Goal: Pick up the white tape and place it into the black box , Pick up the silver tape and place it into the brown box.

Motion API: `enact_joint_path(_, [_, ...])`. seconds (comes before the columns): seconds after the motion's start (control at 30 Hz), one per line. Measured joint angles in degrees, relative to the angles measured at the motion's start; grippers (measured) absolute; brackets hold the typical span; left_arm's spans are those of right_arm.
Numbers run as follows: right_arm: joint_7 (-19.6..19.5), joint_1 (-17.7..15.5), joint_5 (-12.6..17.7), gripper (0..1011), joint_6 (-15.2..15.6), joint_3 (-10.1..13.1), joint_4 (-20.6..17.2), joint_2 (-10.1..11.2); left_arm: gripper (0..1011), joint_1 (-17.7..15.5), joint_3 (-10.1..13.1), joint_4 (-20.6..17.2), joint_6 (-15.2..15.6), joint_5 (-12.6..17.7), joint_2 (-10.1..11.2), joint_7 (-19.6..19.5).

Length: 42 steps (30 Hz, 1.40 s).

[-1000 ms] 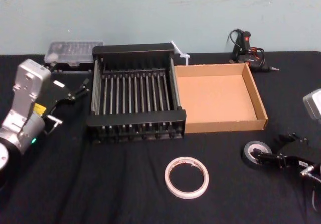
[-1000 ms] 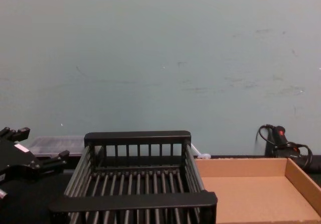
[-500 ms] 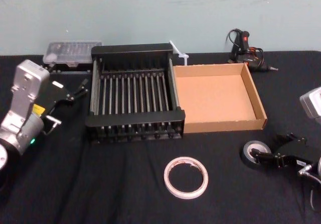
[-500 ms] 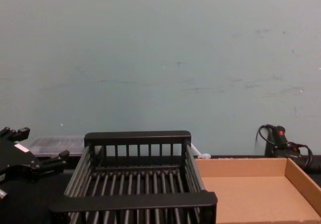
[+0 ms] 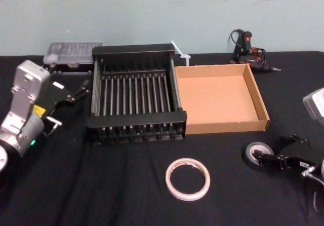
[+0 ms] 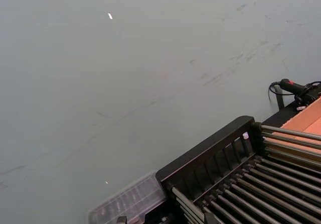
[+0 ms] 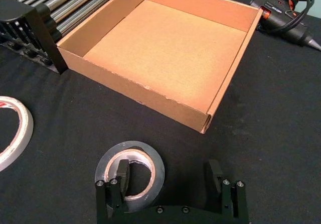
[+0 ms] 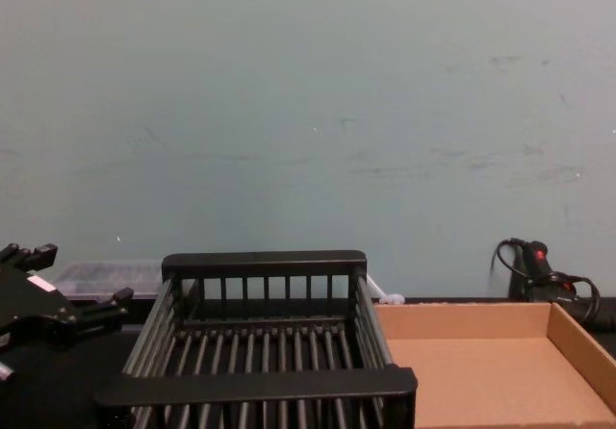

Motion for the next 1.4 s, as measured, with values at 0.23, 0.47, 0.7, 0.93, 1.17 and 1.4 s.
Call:
enact_joint_path(0.23, [-0.01, -0.02, 0.02, 859, -0.02, 0.0, -0.03, 0.04, 1001, 0.0, 0.0, 0.0, 0.0, 0.0, 0.0, 0.0])
enact_joint_path(0.47, [-0.03, -0.02, 0.02, 648, -0.04, -0.01, -0.06, 0.04, 1002, 0.0, 0.0, 0.0, 0.0, 0.0, 0.0, 0.0])
enact_joint_path(0.7, [-0.04, -0.02, 0.03, 419, -0.07, -0.01, -0.07, 0.04, 1001, 0.0, 0.0, 0.0, 0.0, 0.0, 0.0, 0.0])
enact_joint_path(0.93, [-0.07, -0.02, 0.03, 202, -0.07, -0.01, -0.07, 0.04, 1001, -0.01, 0.0, 0.0, 0.0, 0.0, 0.0, 0.0])
enact_joint_path(1.17, [-0.08, -0.02, 0.03, 158, -0.07, -0.01, -0.07, 0.04, 1001, 0.0, 0.0, 0.0, 0.0, 0.0, 0.0, 0.0])
enact_joint_path(1.4, [0.51, -0.15, 0.01, 158, -0.57, -0.02, -0.22, 0.25, 1001, 0.0, 0.0, 0.0, 0.0, 0.0, 0.0, 0.0])
